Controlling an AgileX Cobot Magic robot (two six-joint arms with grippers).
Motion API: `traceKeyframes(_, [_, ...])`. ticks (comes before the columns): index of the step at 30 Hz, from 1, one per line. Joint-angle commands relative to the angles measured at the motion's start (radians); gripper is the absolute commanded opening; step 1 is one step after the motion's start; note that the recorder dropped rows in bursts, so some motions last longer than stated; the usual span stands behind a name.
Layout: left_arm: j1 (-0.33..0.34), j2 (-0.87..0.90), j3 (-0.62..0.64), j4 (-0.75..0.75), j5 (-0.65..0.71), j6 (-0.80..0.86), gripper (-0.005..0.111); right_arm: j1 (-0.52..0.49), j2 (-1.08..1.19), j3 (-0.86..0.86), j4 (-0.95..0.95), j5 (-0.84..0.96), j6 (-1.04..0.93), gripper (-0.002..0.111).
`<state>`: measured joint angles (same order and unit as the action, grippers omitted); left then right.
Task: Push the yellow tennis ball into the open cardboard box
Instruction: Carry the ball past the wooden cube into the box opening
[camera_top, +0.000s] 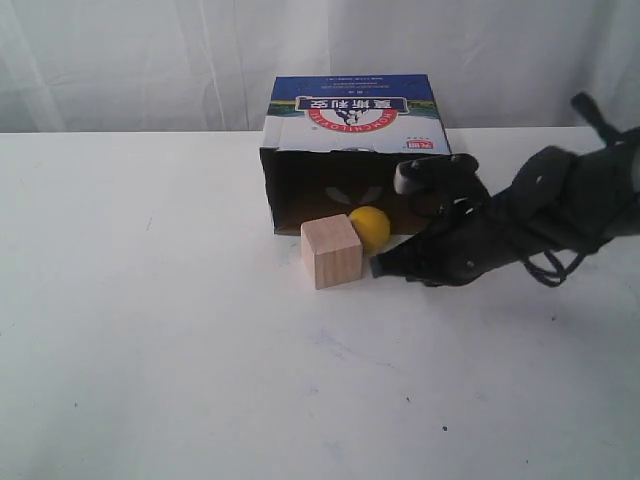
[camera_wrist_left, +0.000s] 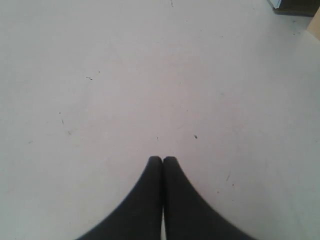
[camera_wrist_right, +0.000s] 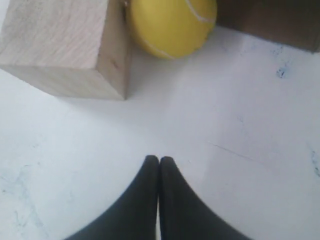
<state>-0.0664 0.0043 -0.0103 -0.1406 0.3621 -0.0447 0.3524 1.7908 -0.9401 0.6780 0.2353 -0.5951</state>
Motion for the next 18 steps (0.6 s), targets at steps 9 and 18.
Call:
traceKeyframes(9, [-0.006,-0.004,0.008,-0.014,0.050,-0.003,0.000,-0.094,0.084,-0.244,0.074,0.262,-0.085,0.000])
traceKeyframes(18, [-0.006,-0.004,0.008,-0.014,0.050,-0.003,0.000,-0.092,0.204,-0.305,0.141,0.283,-0.140,0.000])
